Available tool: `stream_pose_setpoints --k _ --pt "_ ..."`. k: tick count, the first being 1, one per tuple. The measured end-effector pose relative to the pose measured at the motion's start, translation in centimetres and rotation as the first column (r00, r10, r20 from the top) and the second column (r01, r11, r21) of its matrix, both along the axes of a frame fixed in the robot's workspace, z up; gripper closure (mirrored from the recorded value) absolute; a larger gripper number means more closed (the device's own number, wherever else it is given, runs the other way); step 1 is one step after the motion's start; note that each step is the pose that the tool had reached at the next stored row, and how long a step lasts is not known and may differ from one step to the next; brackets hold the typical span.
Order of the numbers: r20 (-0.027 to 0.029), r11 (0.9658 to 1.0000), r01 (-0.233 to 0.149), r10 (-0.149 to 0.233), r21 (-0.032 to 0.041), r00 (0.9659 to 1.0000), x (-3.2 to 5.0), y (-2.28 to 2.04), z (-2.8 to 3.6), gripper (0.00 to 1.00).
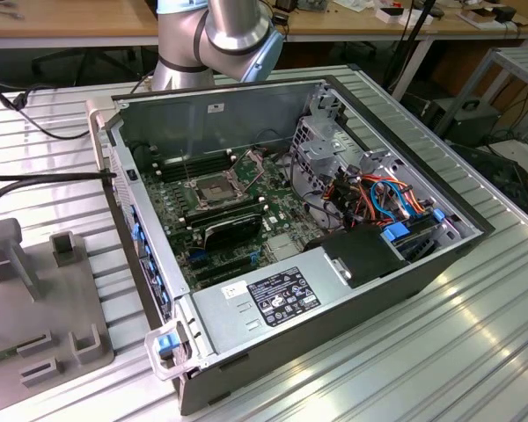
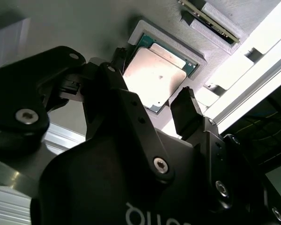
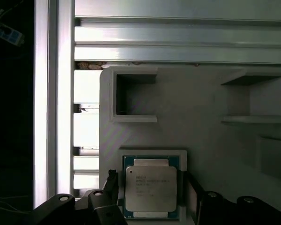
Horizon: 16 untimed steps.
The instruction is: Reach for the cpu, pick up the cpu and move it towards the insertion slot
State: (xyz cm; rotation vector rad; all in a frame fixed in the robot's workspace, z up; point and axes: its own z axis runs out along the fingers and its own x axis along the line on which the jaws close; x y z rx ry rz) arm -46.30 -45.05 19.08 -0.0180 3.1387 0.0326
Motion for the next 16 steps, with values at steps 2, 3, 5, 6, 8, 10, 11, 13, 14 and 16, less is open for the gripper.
stream_pose_setpoints --k 2,3,5,6,8,10,11,13,14,16 --pt "-0.0005 1.0 0.001 -0.001 -0.0002 1.0 0.01 0.01 -0.08 0.34" --pt "-0.0008 1.0 0.002 -0.002 -0.0011 1.0 0.01 0.03 -0.13 0.34" --pt "-0.0016 1.0 0.003 -0.003 -0.0022 1.0 0.02 0.05 -0.18 0.34" --pt "-0.0019 1.0 0.004 -0.004 -0.0025 1.0 0.02 0.07 -0.19 0.34" --pt "-0.0023 1.0 0.004 -0.004 -0.0025 1.0 0.02 0.09 -0.22 0.34" --pt "-0.0024 1.0 0.005 -0.005 -0.0026 1.0 0.02 0.09 -0.22 0.34" --pt "-0.0023 1.0 0.005 -0.005 -0.0025 1.0 0.03 0.1 -0.23 0.34" --pt "-0.0023 1.0 0.005 -0.005 -0.0025 1.0 0.02 0.1 -0.23 0.34" --pt "-0.0022 1.0 0.005 -0.005 -0.0024 1.0 0.02 0.1 -0.24 0.34" --pt "-0.0023 1.0 0.005 -0.005 -0.0025 1.0 0.03 0.1 -0.26 0.34"
